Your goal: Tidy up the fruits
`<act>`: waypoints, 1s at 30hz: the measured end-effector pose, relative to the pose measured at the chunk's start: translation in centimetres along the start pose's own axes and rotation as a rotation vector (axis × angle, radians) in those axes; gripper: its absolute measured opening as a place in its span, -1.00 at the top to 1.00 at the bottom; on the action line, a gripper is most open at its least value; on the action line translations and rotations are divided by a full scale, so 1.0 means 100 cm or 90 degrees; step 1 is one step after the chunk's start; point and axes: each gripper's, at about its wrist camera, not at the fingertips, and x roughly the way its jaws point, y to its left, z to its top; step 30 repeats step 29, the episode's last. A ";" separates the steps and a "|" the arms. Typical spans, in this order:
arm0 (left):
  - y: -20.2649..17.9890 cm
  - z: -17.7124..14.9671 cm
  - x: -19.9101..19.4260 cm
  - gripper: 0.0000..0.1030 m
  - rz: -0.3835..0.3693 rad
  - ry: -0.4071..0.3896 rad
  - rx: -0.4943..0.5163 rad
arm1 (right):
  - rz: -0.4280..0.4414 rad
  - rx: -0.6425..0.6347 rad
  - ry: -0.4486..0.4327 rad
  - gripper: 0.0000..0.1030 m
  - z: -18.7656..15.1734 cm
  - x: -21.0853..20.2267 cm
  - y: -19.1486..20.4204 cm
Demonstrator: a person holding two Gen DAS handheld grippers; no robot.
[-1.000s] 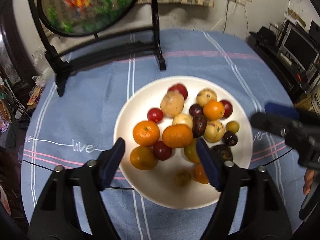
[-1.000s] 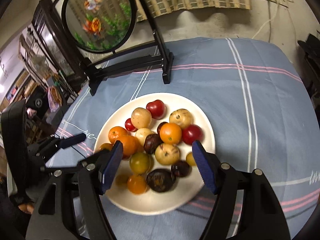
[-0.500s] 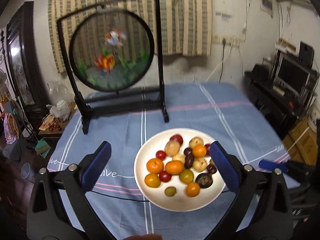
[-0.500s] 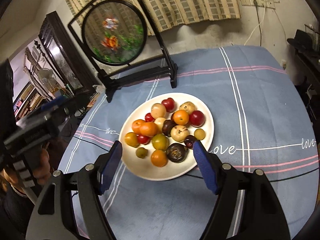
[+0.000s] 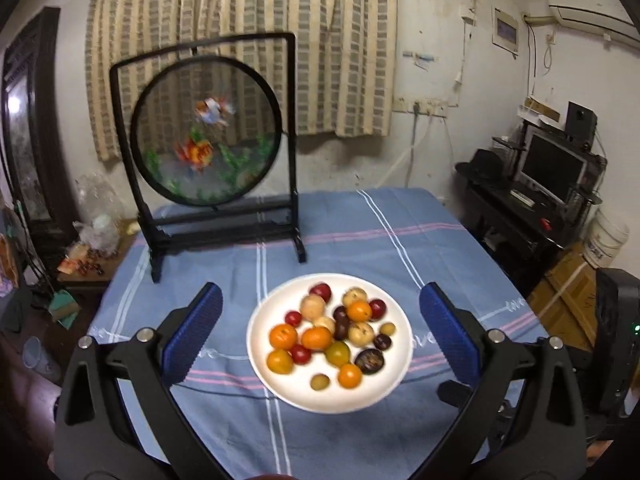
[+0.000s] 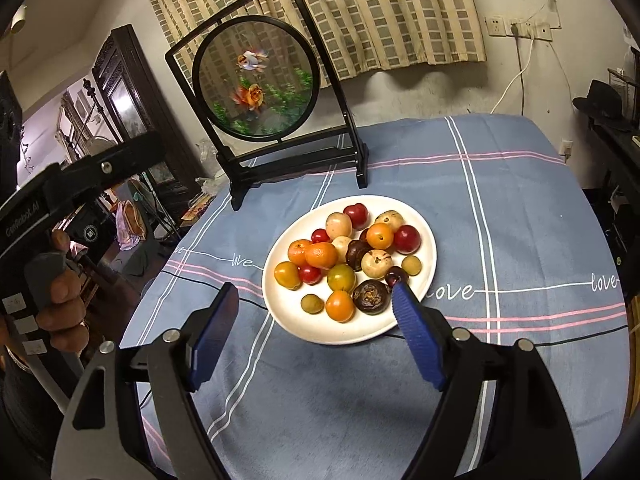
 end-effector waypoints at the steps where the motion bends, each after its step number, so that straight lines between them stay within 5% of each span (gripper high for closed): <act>1: 0.001 -0.002 0.000 -0.95 -0.005 0.005 -0.009 | 0.000 0.001 0.001 -0.54 -0.001 0.000 0.001; 9: 0.015 -0.018 0.026 -0.95 0.080 0.057 -0.032 | -0.034 -0.022 0.000 -0.54 -0.006 0.007 0.014; 17: 0.028 -0.030 0.043 -0.95 0.108 0.101 -0.037 | -0.098 -0.060 -0.018 -0.54 0.002 0.014 0.029; 30: 0.031 -0.025 0.038 -0.95 0.126 0.088 -0.035 | -0.090 -0.074 0.002 -0.54 -0.003 0.024 0.030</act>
